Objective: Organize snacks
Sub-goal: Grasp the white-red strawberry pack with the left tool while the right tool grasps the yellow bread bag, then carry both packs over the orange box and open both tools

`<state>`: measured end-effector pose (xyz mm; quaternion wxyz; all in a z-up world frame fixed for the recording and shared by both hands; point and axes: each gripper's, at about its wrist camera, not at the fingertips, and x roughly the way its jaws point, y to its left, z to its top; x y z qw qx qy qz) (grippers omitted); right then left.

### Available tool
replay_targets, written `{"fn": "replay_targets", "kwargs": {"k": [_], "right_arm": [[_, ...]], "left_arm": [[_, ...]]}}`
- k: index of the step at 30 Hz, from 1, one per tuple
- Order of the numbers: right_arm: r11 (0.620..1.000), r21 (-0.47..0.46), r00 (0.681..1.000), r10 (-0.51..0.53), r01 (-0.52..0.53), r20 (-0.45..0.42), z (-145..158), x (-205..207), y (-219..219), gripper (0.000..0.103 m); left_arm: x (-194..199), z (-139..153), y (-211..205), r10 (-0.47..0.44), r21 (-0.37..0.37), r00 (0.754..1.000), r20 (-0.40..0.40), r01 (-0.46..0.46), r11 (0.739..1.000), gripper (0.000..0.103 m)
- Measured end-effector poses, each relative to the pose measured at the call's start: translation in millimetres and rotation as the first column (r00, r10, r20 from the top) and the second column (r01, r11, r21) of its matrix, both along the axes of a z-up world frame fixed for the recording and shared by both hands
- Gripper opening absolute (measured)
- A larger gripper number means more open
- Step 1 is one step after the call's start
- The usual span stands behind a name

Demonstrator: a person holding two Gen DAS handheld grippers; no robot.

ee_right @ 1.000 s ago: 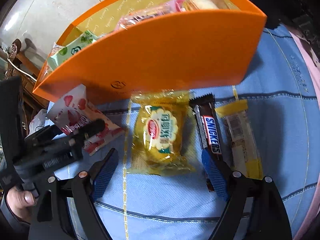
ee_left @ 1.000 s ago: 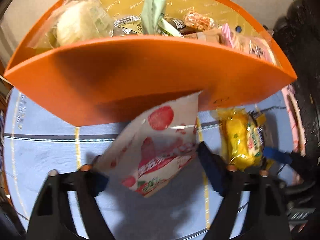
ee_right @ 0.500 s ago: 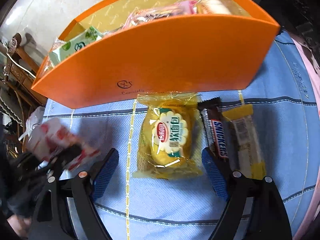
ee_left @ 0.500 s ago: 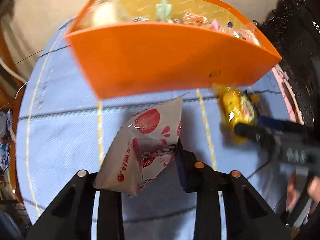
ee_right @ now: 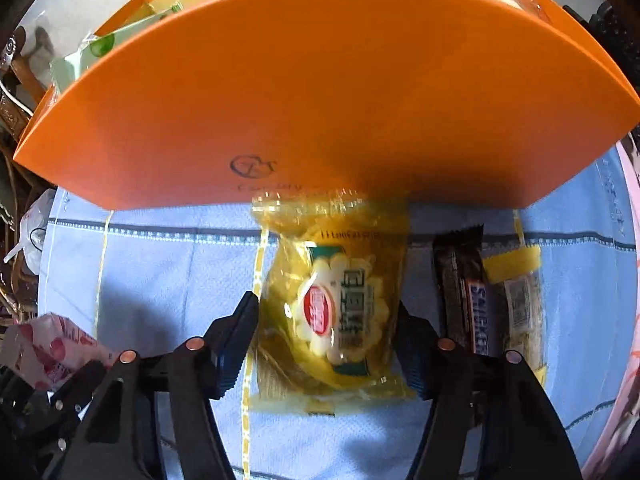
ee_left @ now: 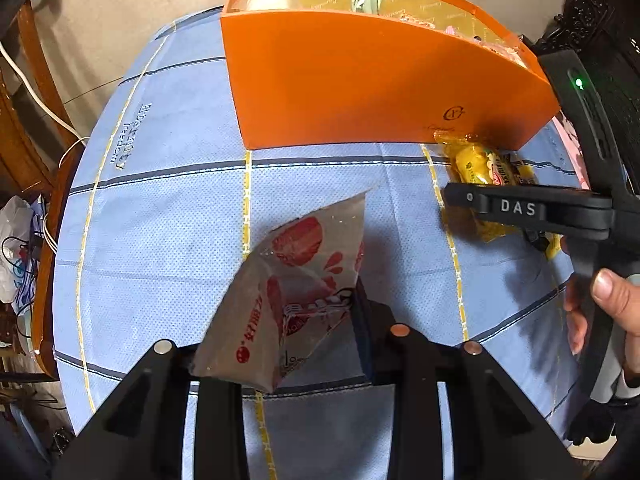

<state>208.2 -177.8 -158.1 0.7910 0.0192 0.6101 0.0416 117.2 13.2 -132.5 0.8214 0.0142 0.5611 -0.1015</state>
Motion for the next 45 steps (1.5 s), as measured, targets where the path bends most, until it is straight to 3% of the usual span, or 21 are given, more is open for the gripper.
{"fn": "replay_targets", "kwargs": {"k": [4,5,7,11,17,20,26,32,36,42,45], "right_arm": [[0.999,-0.047,1.000,0.021,-0.020,0.019,0.5,-2.0,4.2,0.057],[0.999,-0.030,0.999,0.021,-0.020,0.025,2.0,-5.1,1.5,0.048],[1.000,-0.002,1.000,0.013,-0.013,0.026,5.5,-13.8,-4.8,0.046],[0.995,0.103,0.998,-0.017,0.010,0.065,27.8,-36.5,-27.0,0.045],[0.971,0.229,0.997,-0.074,0.064,0.034,41.6,-62.5,-63.7,0.045],[0.959,0.274,0.994,-0.096,0.079,0.049,49.2,-72.9,-69.7,0.045],[0.950,0.307,0.979,-0.118,0.063,0.165,105.2,-77.1,-108.0,0.045],[0.954,0.300,0.957,-0.108,0.024,0.269,149.3,-46.7,-114.9,0.046],[0.956,0.293,0.941,-0.114,0.016,0.319,168.7,-10.7,-110.4,0.046],[0.969,0.243,0.938,-0.122,0.041,0.326,159.5,49.8,-87.3,0.047],[0.972,0.230,0.952,-0.118,0.052,0.283,143.2,69.8,-78.9,0.055]], "left_arm": [[5.4,-5.2,-9.7,0.002,0.002,1.000,-0.009,-0.002,1.000,0.030],[6.0,-6.3,-9.9,0.002,0.003,1.000,-0.011,-0.002,1.000,0.031],[7.9,-8.7,-9.6,0.007,0.003,1.000,-0.015,-0.007,1.000,0.031],[9.1,-9.4,-7.3,0.012,-0.010,1.000,-0.016,-0.012,1.000,0.031],[9.3,-7.0,2.9,0.037,-0.076,0.999,-0.027,-0.039,0.996,0.030],[4.7,4.6,6.2,0.026,-0.097,1.000,0.004,-0.025,0.995,0.030],[2.1,49.1,15.6,0.023,-0.111,0.995,0.097,-0.012,0.994,0.030],[24.9,115.0,11.5,0.013,-0.143,0.972,0.235,0.021,0.989,0.030],[68.5,154.6,-8.4,0.009,-0.147,0.949,0.314,0.039,0.988,0.030],[141.0,137.1,-35.6,0.045,-0.143,0.973,0.225,-0.013,0.990,0.033],[156.8,123.5,-44.1,0.093,-0.061,0.976,0.198,-0.083,0.995,0.057]]}}
